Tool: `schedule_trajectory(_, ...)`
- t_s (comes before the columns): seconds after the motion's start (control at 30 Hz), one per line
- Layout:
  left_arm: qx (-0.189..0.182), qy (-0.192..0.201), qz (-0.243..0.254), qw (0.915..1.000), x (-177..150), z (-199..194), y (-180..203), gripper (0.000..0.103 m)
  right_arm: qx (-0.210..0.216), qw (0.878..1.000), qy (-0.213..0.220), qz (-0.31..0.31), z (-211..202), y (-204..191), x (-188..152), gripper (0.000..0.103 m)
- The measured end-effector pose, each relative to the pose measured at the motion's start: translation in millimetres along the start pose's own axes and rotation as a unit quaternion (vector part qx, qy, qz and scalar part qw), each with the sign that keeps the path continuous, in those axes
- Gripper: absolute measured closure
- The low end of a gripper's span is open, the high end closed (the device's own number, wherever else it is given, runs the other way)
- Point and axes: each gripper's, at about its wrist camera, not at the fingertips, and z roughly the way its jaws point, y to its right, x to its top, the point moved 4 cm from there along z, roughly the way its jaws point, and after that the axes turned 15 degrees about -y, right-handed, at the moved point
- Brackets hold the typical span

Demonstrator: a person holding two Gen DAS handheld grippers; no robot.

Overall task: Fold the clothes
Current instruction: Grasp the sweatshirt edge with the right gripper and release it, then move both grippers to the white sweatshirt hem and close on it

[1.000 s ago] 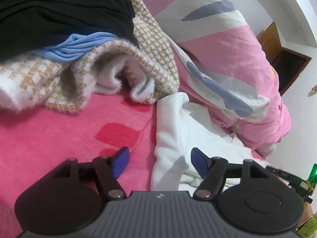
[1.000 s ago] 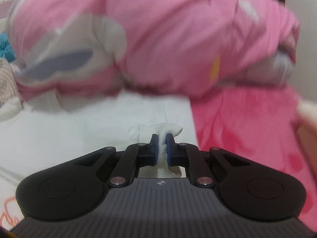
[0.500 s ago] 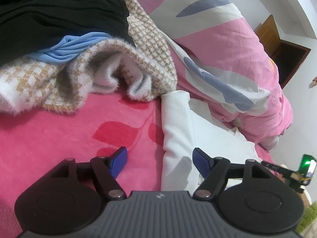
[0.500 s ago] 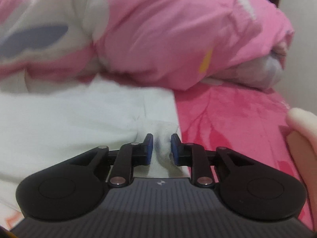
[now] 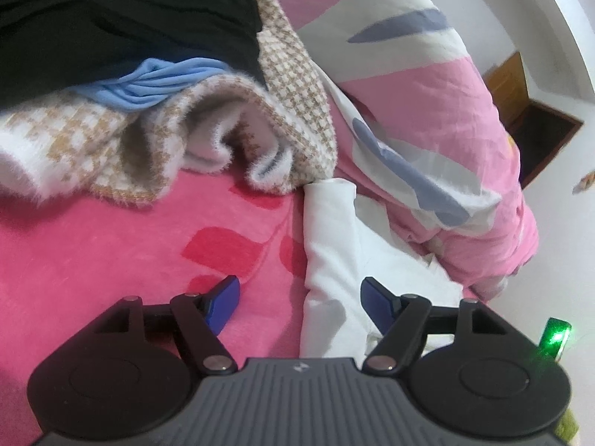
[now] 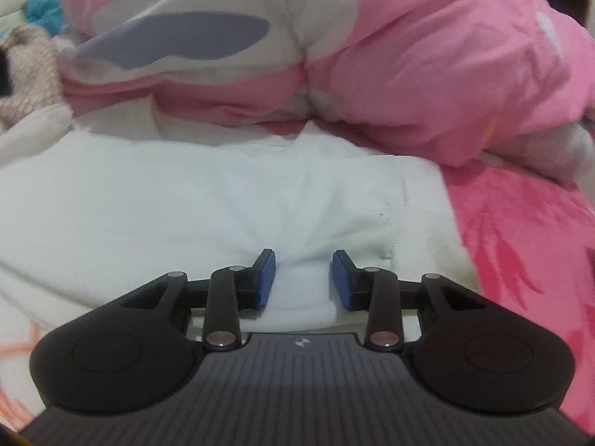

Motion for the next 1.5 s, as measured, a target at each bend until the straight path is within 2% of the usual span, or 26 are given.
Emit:
schedule_trajectory(0.07, -0.012, 0.0, -0.012, 0.9999, 1.8, -1.1, -3.0, 0.03, 0.037, 0.999, 0.026, 0.001, -22.6, -14.8, 3.3, 0.071)
schedule_trajectory(0.17, -0.019, -0.001, -0.018, 0.9997, 3.5, -1.1, -4.6, 0.03, 0.097, 0.992, 0.069, -0.041, -50.6, -51.4, 1.0, 0.071)
schedule_trajectory(0.23, -0.021, -0.004, -0.018, 0.9996, 4.7, -1.1, -4.6, 0.03, 0.122, 0.989, 0.042, -0.073, -38.6, -76.0, -9.4, 0.069)
schedule_trajectory(0.27, -0.024, -0.006, -0.017, 0.9996, 5.9, -1.5, -4.5, 0.03, 0.121, 0.988, 0.003, -0.093, -24.1, -87.9, -16.7, 0.068)
schedule_trajectory(0.3, -0.025, -0.005, -0.017, 0.9995, 6.6, -3.1, -5.1, 0.03, 0.108, 0.988, -0.018, -0.109, -17.3, -94.7, -22.3, 0.068)
schedule_trajectory(0.33, -0.026, -0.004, -0.017, 0.9995, 7.0, -5.3, -6.1, 0.03, 0.093, 0.989, -0.007, -0.118, -22.5, -97.5, -25.0, 0.068)
schedule_trajectory(0.47, -0.029, -0.003, -0.019, 0.9994, 5.4, -16.4, -9.6, 0.028, 0.111, 0.993, -0.003, -0.036, -105.4, -67.4, -38.7, 0.066)
schedule_trajectory(0.53, -0.033, -0.016, -0.024, 0.999, -3.1, -25.8, -8.9, 0.028, 0.105, 0.994, 0.024, -0.005, -160.7, -39.8, -74.0, 0.052)
schedule_trajectory(0.63, -0.043, -0.049, -0.018, 0.9977, -30.6, -49.7, -2.0, 0.028, 0.076, 0.995, 0.034, 0.048, -219.6, 4.2, -140.0, 0.045)
schedule_trajectory(0.7, -0.062, -0.082, -0.001, 0.9947, -60.9, -70.8, 4.4, 0.027, 0.067, 0.992, 0.026, 0.102, -235.3, 34.5, -188.5, 0.041)
schedule_trajectory(0.77, -0.064, -0.113, 0.014, 0.9914, -94.4, -93.0, 11.0, 0.026, 0.067, 0.982, 0.012, 0.176, -243.0, 71.0, -239.8, 0.038)
schedule_trajectory(0.87, -0.04, -0.131, 0.048, 0.9895, -144.1, -124.6, 22.6, 0.022, 0.092, 0.952, 0.003, 0.292, -244.9, 113.7, -304.1, 0.038)
schedule_trajectory(0.97, -0.012, -0.137, 0.069, 0.9881, -186.3, -145.8, 30.3, 0.022, 0.138, 0.921, 0.027, 0.363, -245.1, 133.6, -338.9, 0.038)
schedule_trajectory(1.03, 0.004, -0.129, 0.073, 0.9889, -207.3, -156.8, 32.5, 0.022, 0.155, 0.913, 0.043, 0.375, -245.7, 141.5, -348.2, 0.038)
schedule_trajectory(1.17, 0.015, -0.122, 0.067, 0.9902, -239.5, -174.1, 32.6, 0.023, 0.136, 0.917, 0.06, 0.37, -244.1, 154.9, -347.4, 0.038)
schedule_trajectory(1.27, 0.008, -0.136, 0.053, 0.9893, -257.6, -173.0, 28.8, 0.031, 0.121, 0.921, 0.062, 0.365, -237.5, 167.6, -348.2, 0.038)
schedule_trajectory(1.33, 0.012, -0.141, 0.053, 0.9885, -265.7, -168.0, 28.0, 0.037, 0.14, 0.921, 0.044, 0.361, -224.1, 168.4, -349.4, 0.039)
schedule_trajectory(1.37, 0.017, -0.141, 0.057, 0.9883, -268.5, -165.7, 28.7, 0.043, 0.154, 0.921, 0.037, 0.357, -221.1, 164.2, -352.0, 0.04)
schedule_trajectory(1.4, 0.022, -0.14, 0.06, 0.988, -271.2, -163.4, 29.4, 0.046, 0.159, 0.924, 0.034, 0.347, -221.1, 158.6, -354.3, 0.043)
schedule_trajectory(1.5, 0.033, -0.135, 0.076, 0.9874, -275.1, -159.4, 33.4, 0.047, 0.15, 0.94, 0.037, 0.305, -228.1, 138.8, -360.5, 0.054)
